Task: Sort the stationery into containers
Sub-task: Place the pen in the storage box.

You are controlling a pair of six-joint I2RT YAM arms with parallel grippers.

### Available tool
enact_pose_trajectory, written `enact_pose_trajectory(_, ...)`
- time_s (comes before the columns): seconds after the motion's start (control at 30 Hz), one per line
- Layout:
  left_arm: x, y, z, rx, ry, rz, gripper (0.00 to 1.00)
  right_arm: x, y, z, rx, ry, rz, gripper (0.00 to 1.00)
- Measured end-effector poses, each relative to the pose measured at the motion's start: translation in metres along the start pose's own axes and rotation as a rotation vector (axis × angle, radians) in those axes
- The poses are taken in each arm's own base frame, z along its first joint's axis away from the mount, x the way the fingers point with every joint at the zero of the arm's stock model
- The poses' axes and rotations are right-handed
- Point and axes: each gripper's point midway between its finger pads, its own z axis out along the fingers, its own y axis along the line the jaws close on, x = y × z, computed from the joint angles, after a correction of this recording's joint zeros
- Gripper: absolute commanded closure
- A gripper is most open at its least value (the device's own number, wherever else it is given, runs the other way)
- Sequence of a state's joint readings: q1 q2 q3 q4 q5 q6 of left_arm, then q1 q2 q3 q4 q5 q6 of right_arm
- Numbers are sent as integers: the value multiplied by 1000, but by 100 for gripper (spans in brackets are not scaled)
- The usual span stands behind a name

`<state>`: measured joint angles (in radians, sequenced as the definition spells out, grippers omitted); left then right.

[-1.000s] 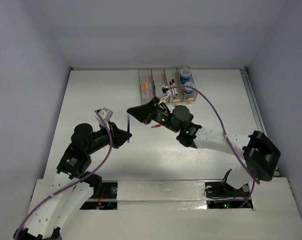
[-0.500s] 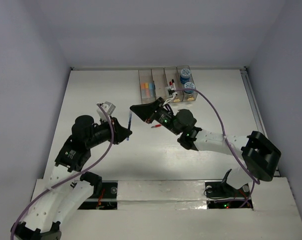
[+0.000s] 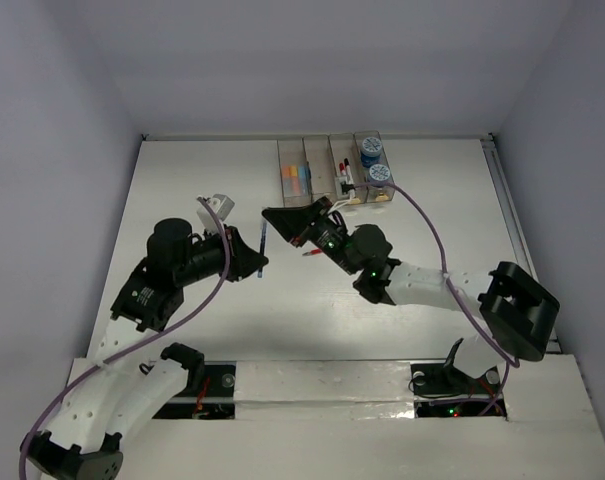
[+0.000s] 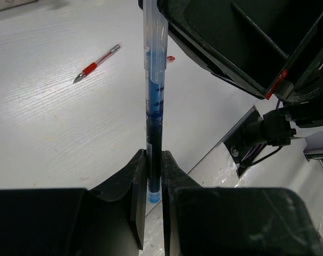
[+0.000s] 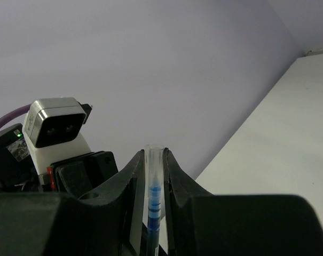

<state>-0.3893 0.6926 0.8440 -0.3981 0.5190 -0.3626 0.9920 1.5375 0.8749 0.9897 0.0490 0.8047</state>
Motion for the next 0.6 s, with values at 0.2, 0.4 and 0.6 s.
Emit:
enact_pose_trajectory(0.2, -1, -8, 0, 40, 1, -4, 100, -7, 5, -9, 23, -8, -31, 100)
enact_pose_trajectory(0.4, -10, -21, -2, 120, -78, 37, 100, -22, 28, -10, -23, -11, -61, 100)
enact_pose_trajectory(0.6, -12, -15, 6, 141, -143, 45, 71, -26, 16, -9, -13, 54, -85, 100)
